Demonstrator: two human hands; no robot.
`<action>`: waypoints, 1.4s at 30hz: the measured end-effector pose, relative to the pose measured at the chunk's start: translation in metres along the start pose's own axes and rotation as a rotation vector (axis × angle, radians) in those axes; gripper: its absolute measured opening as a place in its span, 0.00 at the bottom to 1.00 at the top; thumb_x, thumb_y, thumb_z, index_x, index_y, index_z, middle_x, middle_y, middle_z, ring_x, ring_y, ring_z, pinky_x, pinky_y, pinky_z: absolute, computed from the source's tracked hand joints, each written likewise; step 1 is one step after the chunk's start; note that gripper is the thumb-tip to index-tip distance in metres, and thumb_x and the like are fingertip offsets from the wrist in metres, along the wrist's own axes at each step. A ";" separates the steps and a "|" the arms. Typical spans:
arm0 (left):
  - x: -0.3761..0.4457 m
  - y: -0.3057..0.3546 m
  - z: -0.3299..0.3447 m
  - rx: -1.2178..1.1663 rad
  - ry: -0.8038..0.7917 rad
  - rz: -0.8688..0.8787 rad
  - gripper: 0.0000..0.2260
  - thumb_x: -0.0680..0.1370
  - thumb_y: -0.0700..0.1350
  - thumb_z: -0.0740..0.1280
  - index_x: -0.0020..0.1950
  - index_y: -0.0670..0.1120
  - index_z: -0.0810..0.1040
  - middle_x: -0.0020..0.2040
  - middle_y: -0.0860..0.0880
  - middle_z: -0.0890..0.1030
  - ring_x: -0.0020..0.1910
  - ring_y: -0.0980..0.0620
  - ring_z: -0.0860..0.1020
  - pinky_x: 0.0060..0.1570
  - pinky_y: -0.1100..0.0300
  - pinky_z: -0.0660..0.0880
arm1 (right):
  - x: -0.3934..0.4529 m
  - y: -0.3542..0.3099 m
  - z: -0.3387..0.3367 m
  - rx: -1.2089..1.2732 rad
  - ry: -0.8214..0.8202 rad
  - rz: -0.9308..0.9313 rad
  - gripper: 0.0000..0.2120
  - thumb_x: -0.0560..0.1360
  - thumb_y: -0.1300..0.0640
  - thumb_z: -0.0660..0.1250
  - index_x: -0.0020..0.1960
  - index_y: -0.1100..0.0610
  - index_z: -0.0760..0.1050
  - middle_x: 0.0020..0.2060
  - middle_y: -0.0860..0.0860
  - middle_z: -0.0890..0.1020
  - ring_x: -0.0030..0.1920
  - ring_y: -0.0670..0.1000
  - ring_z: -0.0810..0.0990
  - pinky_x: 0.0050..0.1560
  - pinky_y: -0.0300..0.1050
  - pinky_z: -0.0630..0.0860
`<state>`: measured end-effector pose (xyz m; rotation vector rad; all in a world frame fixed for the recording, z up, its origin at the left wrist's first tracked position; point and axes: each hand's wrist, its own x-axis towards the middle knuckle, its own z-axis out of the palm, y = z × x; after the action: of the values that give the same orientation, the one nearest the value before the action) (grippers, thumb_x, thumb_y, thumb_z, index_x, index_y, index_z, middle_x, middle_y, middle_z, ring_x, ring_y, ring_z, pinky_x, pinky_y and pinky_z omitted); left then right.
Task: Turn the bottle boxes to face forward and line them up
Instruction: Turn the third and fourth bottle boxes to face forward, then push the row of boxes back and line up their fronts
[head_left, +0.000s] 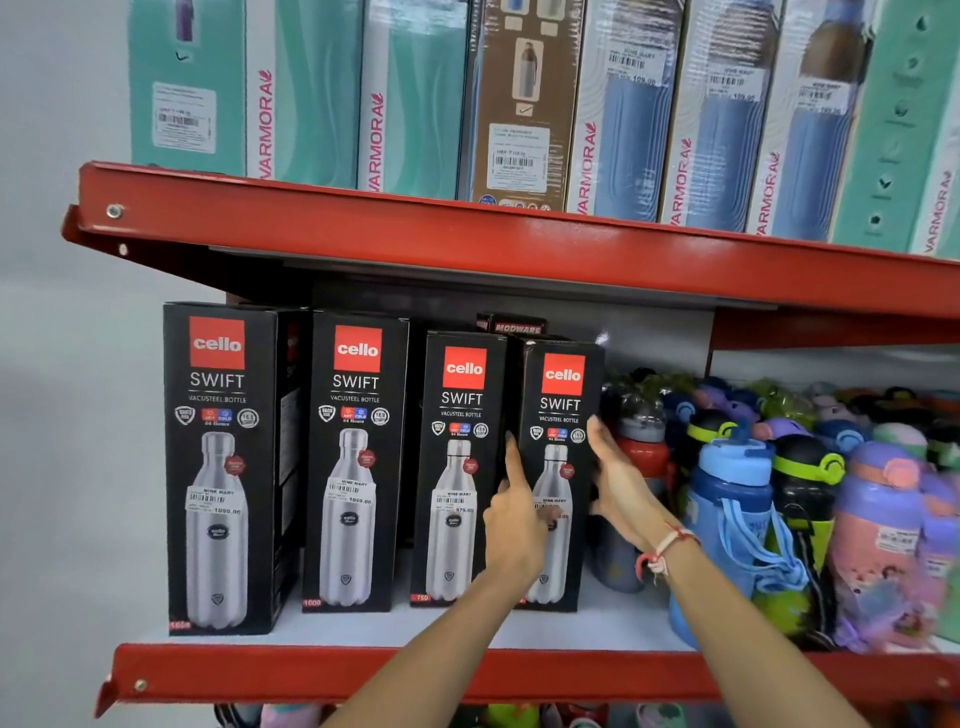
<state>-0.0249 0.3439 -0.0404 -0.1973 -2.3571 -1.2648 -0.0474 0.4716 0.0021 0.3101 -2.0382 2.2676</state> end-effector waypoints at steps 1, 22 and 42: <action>0.000 -0.001 -0.001 0.010 0.001 0.004 0.44 0.76 0.34 0.66 0.76 0.57 0.37 0.53 0.38 0.80 0.40 0.48 0.77 0.51 0.46 0.77 | -0.001 0.001 0.001 -0.009 0.012 -0.015 0.31 0.69 0.31 0.61 0.71 0.33 0.63 0.65 0.42 0.77 0.67 0.52 0.73 0.64 0.72 0.67; -0.070 -0.131 -0.222 -0.026 0.556 0.320 0.17 0.79 0.47 0.57 0.67 0.47 0.70 0.67 0.45 0.69 0.66 0.56 0.63 0.67 0.60 0.62 | -0.087 0.043 0.242 -0.482 -0.035 -0.400 0.14 0.80 0.52 0.61 0.65 0.43 0.70 0.55 0.47 0.81 0.52 0.42 0.80 0.55 0.42 0.76; -0.110 -0.183 -0.296 -0.267 -0.075 -0.050 0.25 0.70 0.75 0.39 0.68 0.78 0.44 0.74 0.56 0.66 0.68 0.49 0.71 0.70 0.46 0.66 | -0.128 0.087 0.309 -0.416 -0.164 -0.164 0.29 0.78 0.36 0.51 0.73 0.29 0.38 0.69 0.28 0.47 0.72 0.36 0.48 0.77 0.53 0.51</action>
<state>0.1071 0.0074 -0.0880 -0.2745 -2.2598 -1.6214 0.0914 0.1660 -0.0787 0.6175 -2.3948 1.7216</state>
